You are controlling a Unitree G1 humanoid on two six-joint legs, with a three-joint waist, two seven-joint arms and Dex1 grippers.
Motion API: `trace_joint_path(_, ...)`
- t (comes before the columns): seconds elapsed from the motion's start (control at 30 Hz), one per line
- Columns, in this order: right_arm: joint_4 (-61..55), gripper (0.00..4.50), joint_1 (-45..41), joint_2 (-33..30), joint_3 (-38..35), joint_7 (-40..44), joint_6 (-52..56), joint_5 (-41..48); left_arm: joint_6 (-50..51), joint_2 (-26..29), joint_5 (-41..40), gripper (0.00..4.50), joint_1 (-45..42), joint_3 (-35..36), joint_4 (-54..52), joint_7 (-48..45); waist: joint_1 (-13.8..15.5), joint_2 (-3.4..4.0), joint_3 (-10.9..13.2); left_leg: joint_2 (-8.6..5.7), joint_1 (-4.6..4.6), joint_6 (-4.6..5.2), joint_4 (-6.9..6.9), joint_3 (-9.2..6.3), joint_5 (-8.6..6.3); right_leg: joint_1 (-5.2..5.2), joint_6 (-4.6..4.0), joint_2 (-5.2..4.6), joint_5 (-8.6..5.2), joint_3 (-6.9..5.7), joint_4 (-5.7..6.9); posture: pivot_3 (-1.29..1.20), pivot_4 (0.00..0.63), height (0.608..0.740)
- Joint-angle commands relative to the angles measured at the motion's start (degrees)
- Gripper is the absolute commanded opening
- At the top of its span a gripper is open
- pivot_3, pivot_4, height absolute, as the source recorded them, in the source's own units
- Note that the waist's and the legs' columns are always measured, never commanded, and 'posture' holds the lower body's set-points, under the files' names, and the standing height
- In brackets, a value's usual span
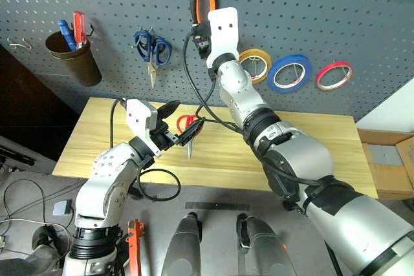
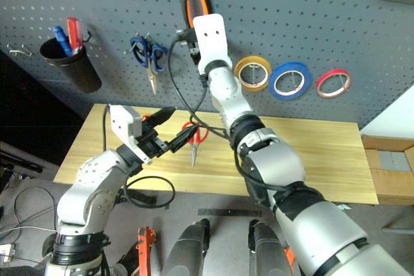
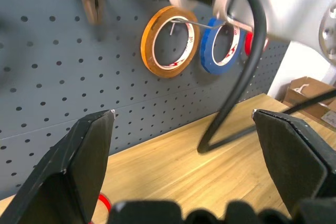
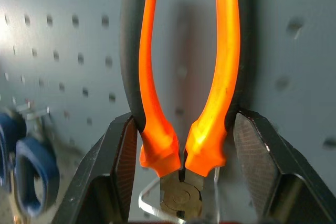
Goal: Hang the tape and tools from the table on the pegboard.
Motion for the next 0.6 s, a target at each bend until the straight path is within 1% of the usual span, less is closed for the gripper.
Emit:
trace_joint_path(0.03,-0.8,2.22,0.6,-0.1,-1.3,0.5,1.4,1.0,0.1,1.4,-0.9,4.5,0.5,1.8,-2.3,0.2,-0.1,0.13,0.3,0.0,0.0,0.0,-0.01,-0.03,0.0,0.0,0.0,0.0,0.0,0.0,-0.02,0.27,0.4,0.74)
trace_joint_path(0.2,-1.4,2.22,1.5,0.0,-1.8,1.2,1.6,1.6,-0.2,2.6,-0.5,4.5,1.0,2.5,-1.0,0.2,-0.3,0.36,0.6,0.01,0.0,0.0,-0.06,-0.05,0.0,-0.02,-0.03,-0.02,-0.03,0.01,-0.05,0.26,0.411,0.74)
trace_joint_path(0.4,-3.3,2.22,1.6,0.1,-2.5,5.7,1.5,3.0,-0.4,3.3,-0.6,4.5,1.4,3.1,-0.1,-0.3,-0.4,0.48,1.1,0.0,-0.02,-0.01,-0.07,-0.28,-0.01,-0.03,-0.04,-0.17,-0.04,0.04,-0.17,0.24,0.405,0.74)
trace_joint_path(0.47,-4.2,2.97,1.5,0.0,-2.2,6.5,1.4,2.9,-0.5,3.5,-0.6,4.5,1.4,3.3,0.3,-0.5,-0.6,0.47,1.3,0.0,-0.04,-0.01,-0.1,-0.35,-0.01,-0.05,-0.04,-0.2,-0.05,0.02,-0.18,0.23,0.403,0.74)
trace_joint_path(0.5,-4.6,3.23,1.6,0.0,-2.0,7.1,1.2,2.9,-0.6,3.6,-0.6,4.5,1.4,3.3,0.5,-0.6,-0.7,0.47,1.5,-0.01,-0.04,-0.02,-0.13,-0.37,-0.01,-0.07,-0.05,-0.22,-0.05,0.01,-0.19,0.23,0.403,0.74)
trace_joint_path(0.6,-6.0,4.23,2.1,0.2,-1.1,7.6,0.8,2.3,-0.7,3.7,-0.4,4.5,1.4,3.3,0.9,-0.7,-0.7,0.49,1.9,-0.01,-0.11,-0.02,-0.18,-0.43,-0.01,-0.13,-0.06,-0.23,-0.05,-0.05,-0.19,0.22,0.408,0.74)
